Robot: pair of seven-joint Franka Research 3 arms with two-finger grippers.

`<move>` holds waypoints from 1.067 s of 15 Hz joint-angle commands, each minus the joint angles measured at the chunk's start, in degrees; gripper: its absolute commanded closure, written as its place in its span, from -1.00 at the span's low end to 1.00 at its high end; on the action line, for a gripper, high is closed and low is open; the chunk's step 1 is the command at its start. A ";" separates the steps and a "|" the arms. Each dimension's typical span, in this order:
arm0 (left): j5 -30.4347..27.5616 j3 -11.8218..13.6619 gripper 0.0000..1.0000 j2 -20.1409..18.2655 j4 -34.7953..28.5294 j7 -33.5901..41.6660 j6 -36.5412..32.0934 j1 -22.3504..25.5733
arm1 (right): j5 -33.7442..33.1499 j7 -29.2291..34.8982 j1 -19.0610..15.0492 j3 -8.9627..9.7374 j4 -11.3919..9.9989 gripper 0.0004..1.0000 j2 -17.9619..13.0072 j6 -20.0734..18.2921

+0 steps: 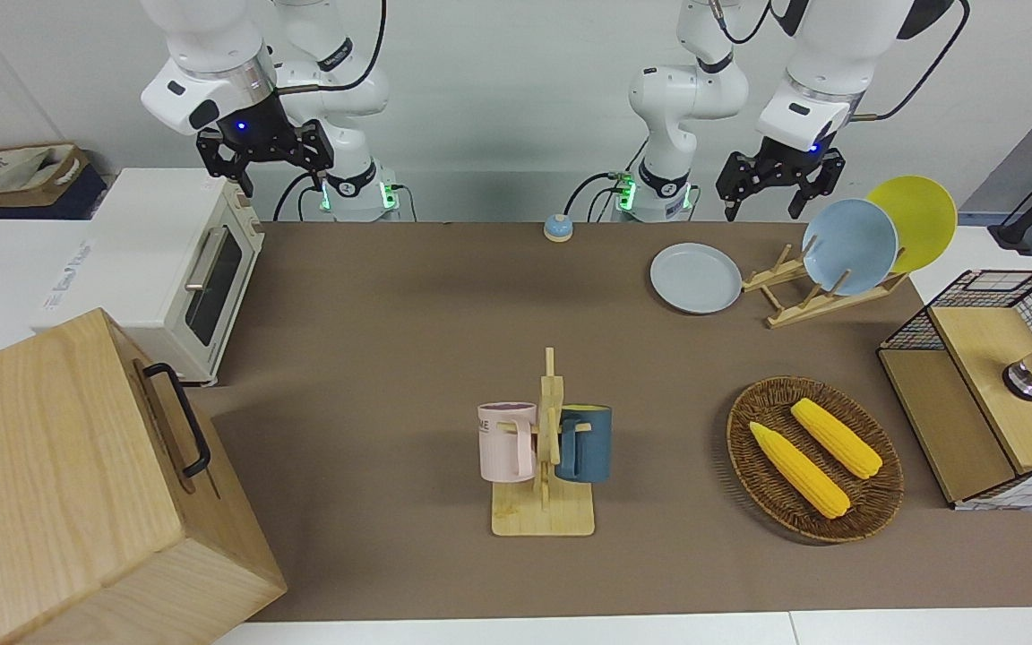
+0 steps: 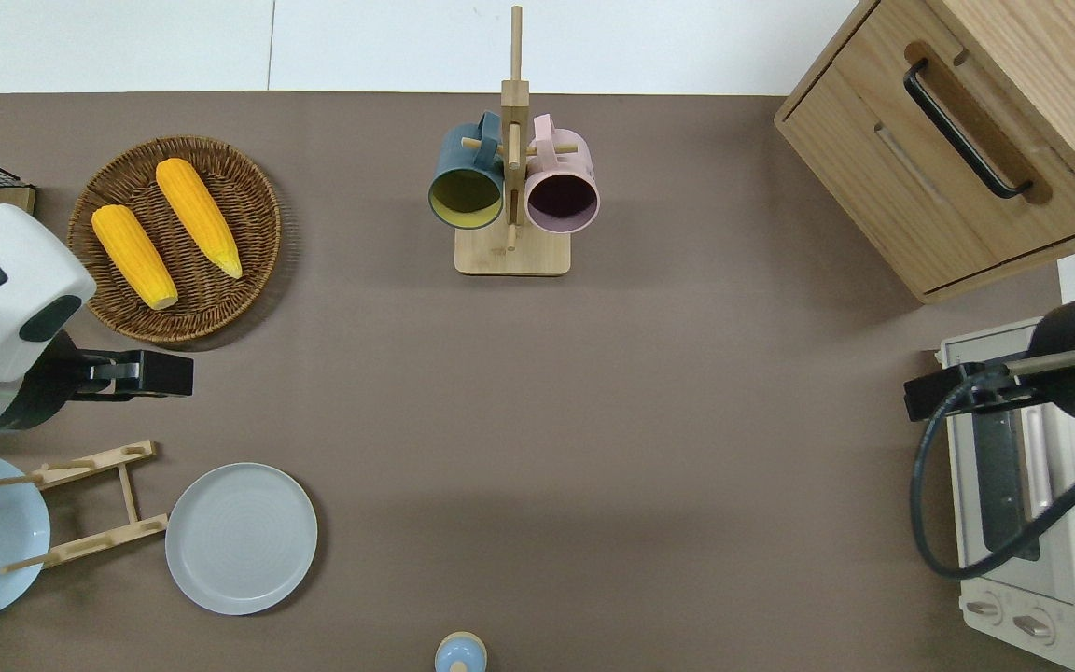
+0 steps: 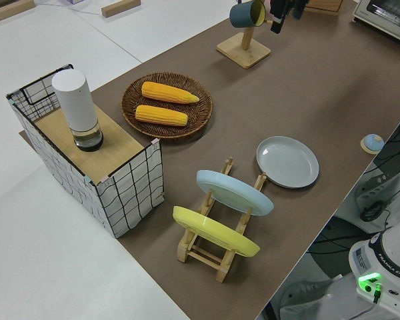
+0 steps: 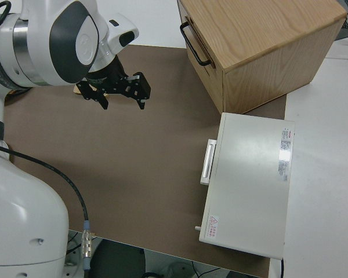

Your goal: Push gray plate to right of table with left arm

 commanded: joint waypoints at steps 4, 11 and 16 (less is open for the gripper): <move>0.27 -0.25 -0.99 -0.40 0.43 -0.40 -2.38 0.13 | 0.25 0.75 -1.07 0.92 0.53 -0.97 -0.14 -0.89; 0.27 -0.08 -0.99 -10.74 -13.24 1.44 1.48 0.13 | 0.25 0.66 -1.07 0.92 0.53 -0.97 -0.14 -0.89; 0.18 1.85 -0.99 -18.32 -27.06 11.44 6.58 0.39 | 0.25 0.66 -1.07 0.92 0.53 -0.97 -0.14 -0.89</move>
